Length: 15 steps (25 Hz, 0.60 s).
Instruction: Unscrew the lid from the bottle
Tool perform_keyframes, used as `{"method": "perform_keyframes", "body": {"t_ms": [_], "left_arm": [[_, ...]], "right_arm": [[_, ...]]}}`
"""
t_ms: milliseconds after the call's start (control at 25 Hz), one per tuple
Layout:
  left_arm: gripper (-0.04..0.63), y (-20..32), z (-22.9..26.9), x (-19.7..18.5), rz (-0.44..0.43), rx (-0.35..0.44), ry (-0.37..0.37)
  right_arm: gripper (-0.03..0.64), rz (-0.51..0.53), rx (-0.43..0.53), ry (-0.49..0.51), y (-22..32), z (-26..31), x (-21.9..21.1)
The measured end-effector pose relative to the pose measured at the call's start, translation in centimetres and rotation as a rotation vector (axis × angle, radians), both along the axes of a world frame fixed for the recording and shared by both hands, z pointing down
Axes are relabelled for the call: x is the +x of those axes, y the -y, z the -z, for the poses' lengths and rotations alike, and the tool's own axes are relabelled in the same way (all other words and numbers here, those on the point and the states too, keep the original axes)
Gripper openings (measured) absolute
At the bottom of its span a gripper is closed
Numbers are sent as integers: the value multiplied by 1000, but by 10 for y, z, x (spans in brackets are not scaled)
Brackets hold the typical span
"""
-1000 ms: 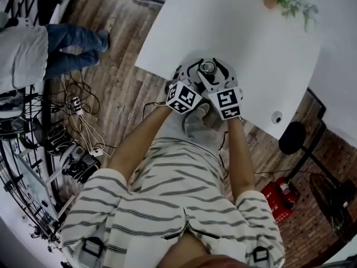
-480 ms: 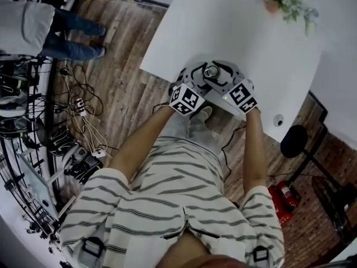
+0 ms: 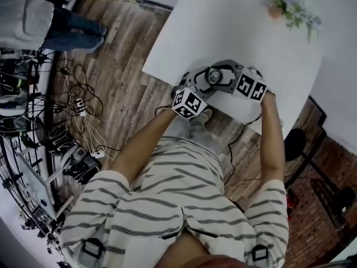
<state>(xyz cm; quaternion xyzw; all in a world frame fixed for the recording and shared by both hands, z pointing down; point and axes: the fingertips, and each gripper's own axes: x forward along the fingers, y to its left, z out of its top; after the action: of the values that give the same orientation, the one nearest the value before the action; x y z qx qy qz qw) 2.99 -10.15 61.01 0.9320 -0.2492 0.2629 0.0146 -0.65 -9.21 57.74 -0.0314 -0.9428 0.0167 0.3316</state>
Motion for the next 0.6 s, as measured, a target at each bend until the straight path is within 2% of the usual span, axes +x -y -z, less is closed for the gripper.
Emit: {"method": "perform_keyframes", "body": {"t_ms": [120,240,320,400,520,600], "left_arm": [[311,-1,1,-1,-1,-1,-4],[311,0,0,0,-1,0,-4],[311,0,-1,1,0,-2,-3],[311,0,-1,1,2,-3,-4],[311,0,-1,0,4,-3,-3],[311,1,-1,0,5,-2,-2]], "right_arm": [[272,3,-10,-2,-2,1,-1],[275,-41,-85,0,-2,0,-1],[357,-115,-109,48,-1,5,-1],[372,-235,-73,115,3,13,-1],[373,-507,3,205,15,21,6],[372,-666,7,255,18,22,9]]}}
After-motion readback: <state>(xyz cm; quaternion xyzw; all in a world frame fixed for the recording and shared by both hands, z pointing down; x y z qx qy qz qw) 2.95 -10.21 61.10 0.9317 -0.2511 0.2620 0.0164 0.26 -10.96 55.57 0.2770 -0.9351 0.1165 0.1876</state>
